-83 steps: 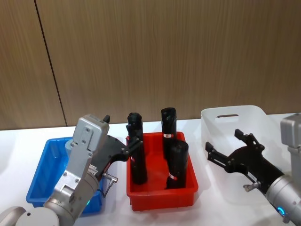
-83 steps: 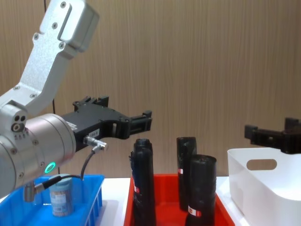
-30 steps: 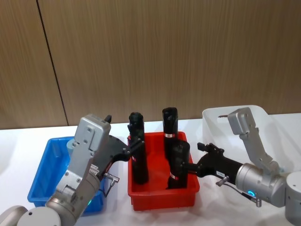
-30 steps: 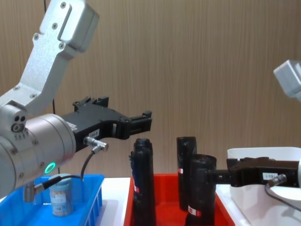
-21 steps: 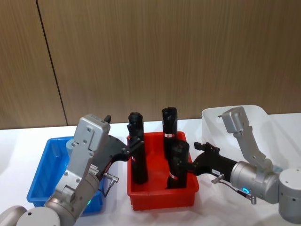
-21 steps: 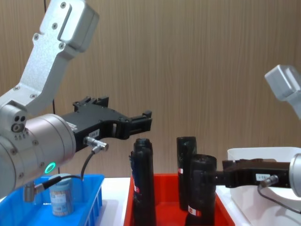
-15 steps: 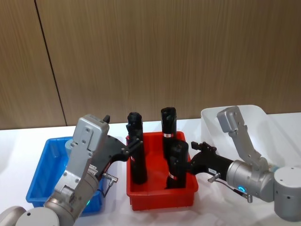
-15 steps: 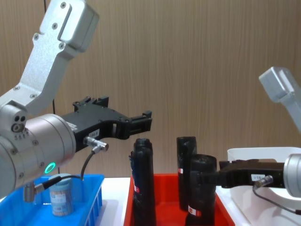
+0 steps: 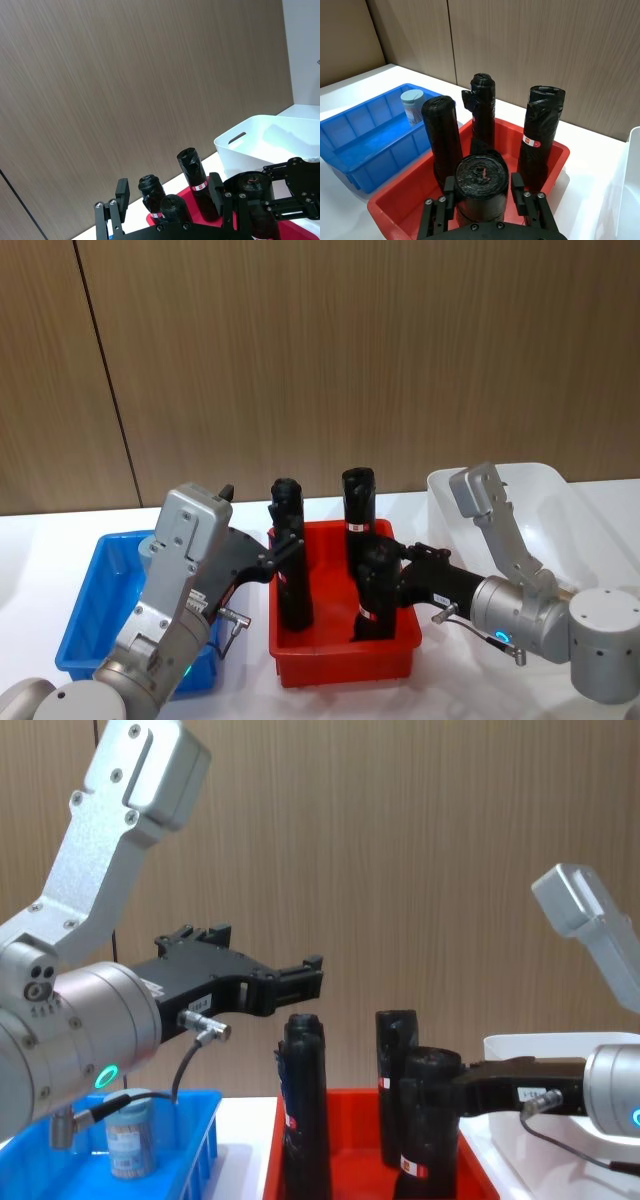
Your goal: Pick the cotton swabs from the blue box and place them into the white box.
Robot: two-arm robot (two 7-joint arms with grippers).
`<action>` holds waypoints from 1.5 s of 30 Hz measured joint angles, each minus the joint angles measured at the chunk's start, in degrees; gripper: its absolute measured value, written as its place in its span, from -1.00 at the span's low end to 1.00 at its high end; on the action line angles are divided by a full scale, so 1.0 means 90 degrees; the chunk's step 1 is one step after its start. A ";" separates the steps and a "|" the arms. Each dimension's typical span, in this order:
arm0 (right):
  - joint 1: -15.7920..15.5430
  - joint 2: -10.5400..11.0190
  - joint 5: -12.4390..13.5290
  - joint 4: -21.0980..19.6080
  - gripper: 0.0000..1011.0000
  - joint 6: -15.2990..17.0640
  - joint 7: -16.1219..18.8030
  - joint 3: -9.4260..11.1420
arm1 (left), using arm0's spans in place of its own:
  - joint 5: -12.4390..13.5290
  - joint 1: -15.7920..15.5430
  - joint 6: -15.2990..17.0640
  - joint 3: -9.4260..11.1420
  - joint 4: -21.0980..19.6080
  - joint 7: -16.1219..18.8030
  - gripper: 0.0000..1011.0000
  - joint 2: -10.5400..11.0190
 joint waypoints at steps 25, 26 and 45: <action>-0.0144 0.0167 0.0404 -0.0824 0.03 0.0083 -0.0132 0.0129 | 0.0000 0.0000 0.0000 0.0000 0.0000 0.0000 0.99 0.0000; -0.0151 0.0180 0.0429 -0.0875 0.03 0.0086 -0.0139 0.0141 | 0.0000 0.0000 0.0000 0.0000 0.0000 0.0000 0.99 0.0000; -0.0183 0.0587 0.0954 -0.1808 0.03 0.0052 -0.0554 0.0619 | 0.0000 0.0000 0.0000 0.0000 0.0000 0.0000 0.99 0.0000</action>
